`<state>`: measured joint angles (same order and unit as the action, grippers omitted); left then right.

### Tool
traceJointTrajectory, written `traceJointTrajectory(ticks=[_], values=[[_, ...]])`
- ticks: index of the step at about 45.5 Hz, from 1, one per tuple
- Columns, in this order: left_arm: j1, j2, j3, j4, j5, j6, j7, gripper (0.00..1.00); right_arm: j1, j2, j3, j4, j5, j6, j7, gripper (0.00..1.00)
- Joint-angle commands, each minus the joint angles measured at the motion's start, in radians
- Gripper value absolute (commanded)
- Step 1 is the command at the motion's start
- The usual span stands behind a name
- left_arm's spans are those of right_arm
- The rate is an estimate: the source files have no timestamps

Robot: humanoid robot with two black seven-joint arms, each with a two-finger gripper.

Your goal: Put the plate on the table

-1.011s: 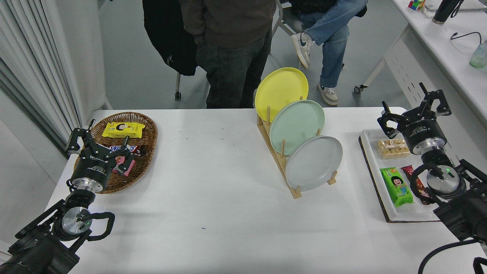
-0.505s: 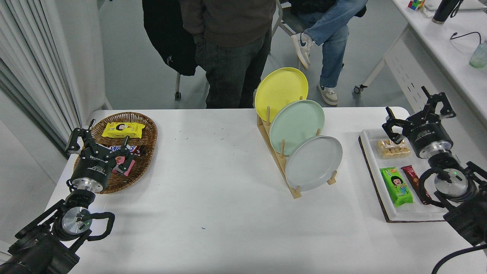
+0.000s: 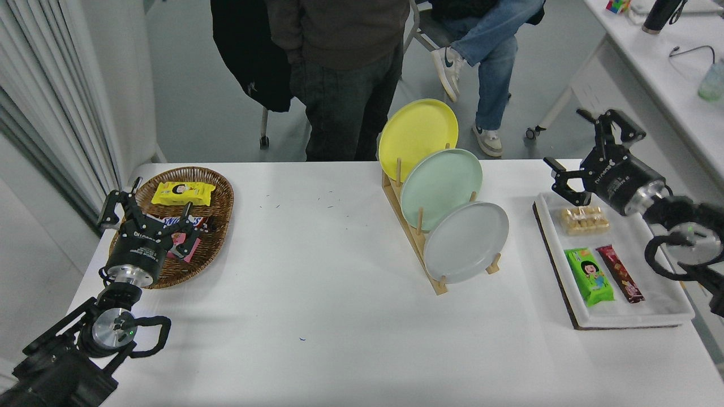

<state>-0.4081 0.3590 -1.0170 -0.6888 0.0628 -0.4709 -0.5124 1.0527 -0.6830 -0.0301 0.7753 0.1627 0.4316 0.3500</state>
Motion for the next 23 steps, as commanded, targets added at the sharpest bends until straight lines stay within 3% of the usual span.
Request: traceJointTrajectory(ticks=[1, 7, 15, 23], values=[[0.0, 0.0, 0.0, 0.0, 0.0, 0.0, 0.0, 0.98, 0.179, -0.11, -0.241, 0.108, -0.054, 0.018, 0.001, 1.0], [0.0, 0.0, 0.0, 0.0, 0.0, 0.0, 0.0, 0.98, 0.26, -0.135, -0.342, 0.136, -0.054, 0.074, 0.001, 1.0], [0.0, 0.0, 0.0, 0.0, 0.0, 0.0, 0.0, 0.98, 0.398, -0.142, -0.58, 0.205, -0.052, 0.314, 0.001, 1.0], [0.0, 0.0, 0.0, 0.0, 0.0, 0.0, 0.0, 0.98, 0.461, -0.158, -0.626, 0.303, -0.042, 0.348, 0.001, 1.0]])
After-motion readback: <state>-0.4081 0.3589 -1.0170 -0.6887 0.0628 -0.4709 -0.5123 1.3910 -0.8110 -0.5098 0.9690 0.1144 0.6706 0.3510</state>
